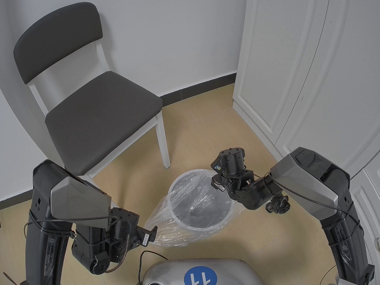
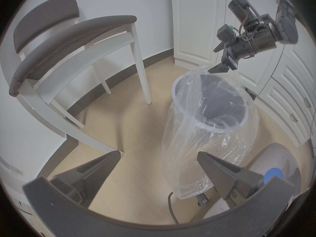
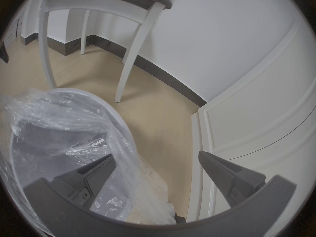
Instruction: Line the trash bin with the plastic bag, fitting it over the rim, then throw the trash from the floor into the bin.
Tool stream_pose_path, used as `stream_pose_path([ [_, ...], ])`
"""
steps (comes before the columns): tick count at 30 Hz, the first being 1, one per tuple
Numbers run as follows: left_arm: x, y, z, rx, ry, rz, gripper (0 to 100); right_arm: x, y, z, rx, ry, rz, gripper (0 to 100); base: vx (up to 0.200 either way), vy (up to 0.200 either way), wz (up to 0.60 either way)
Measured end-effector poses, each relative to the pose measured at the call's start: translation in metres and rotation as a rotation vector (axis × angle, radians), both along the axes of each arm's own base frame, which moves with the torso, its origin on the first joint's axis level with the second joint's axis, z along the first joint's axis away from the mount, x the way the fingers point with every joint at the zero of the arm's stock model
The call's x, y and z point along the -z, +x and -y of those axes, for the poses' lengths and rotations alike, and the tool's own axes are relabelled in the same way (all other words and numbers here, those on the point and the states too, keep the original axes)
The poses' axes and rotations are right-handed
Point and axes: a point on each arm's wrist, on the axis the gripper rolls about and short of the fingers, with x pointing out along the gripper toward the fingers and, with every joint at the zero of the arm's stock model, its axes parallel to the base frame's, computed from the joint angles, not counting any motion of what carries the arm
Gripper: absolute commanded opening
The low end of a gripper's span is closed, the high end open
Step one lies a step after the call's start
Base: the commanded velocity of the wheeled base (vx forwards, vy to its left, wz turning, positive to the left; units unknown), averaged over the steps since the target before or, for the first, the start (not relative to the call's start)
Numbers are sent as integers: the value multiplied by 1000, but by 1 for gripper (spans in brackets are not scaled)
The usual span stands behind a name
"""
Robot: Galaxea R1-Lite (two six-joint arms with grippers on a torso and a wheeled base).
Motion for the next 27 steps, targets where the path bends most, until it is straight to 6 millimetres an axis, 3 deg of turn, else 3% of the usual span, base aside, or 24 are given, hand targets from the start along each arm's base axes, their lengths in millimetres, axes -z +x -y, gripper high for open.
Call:
stream_pose_path([
  [21, -17, -3, 6, -39, 9, 64, 100, -52, 26, -8, 39, 78, 126, 100, 0, 0, 0],
  [27, -19, -2, 4, -44, 2, 70, 100, -47, 37, -10, 64, 165, 119, 100, 0, 0, 0],
])
